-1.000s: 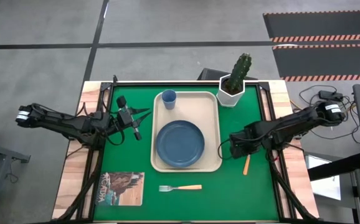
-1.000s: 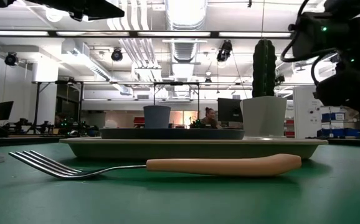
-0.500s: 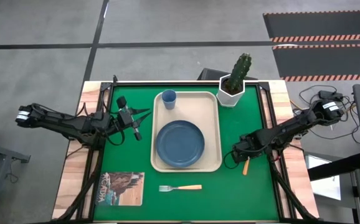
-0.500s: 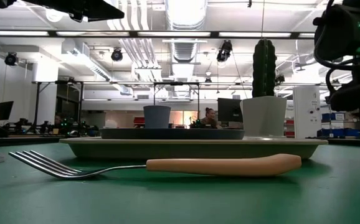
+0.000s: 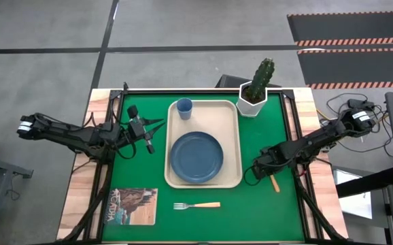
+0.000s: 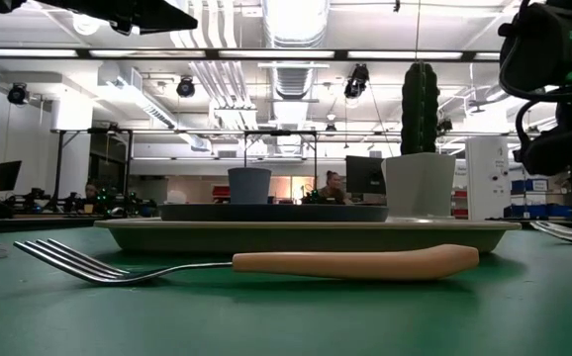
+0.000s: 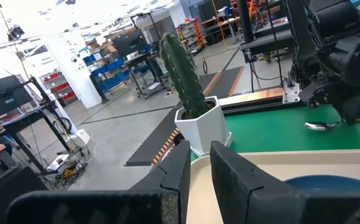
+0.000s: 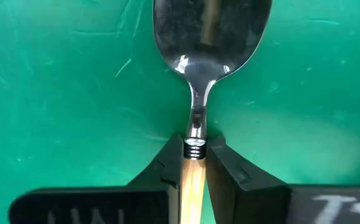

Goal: Pick and place plate/cup/fork/spoon on tray
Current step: Put the orange spoon on top of the tray

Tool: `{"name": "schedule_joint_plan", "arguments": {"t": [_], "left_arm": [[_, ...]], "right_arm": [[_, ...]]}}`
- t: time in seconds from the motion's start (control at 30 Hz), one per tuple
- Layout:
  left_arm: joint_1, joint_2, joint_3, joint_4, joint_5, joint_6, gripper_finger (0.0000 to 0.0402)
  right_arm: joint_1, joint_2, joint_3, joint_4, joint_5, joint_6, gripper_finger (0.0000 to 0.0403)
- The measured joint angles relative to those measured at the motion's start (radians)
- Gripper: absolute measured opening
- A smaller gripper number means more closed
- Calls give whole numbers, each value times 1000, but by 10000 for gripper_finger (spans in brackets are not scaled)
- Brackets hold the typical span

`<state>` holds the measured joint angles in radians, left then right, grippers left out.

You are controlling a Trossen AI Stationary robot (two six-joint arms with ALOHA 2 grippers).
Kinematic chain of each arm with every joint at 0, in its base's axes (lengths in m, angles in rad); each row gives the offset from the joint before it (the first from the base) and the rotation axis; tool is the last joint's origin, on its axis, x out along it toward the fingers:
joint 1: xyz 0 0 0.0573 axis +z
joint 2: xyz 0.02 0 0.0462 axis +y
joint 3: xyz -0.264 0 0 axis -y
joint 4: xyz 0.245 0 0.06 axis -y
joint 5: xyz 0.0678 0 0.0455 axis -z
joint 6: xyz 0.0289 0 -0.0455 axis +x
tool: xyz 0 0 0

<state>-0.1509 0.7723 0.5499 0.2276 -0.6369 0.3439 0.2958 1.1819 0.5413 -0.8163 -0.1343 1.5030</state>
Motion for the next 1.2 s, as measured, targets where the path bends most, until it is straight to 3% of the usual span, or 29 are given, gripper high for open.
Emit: {"name": "schedule_joint_plan", "arguments": {"t": [0.47, 0.77, 1.0, 1.2], "left_arm": [[0, 0, 0, 0, 0, 0, 44], [0, 0, 0, 0, 0, 0, 44], [0, 0, 0, 6, 0, 1, 44], [0, 0, 0, 5, 0, 2, 44]], "right_arm": [[-2, -20, 285, -243, 98, -160, 32], [-45, -14, 460, -292, 250, -292, 33], [-170, 82, 621, -287, 293, -596, 33], [-312, 254, 812, -287, 286, -980, 33]]}}
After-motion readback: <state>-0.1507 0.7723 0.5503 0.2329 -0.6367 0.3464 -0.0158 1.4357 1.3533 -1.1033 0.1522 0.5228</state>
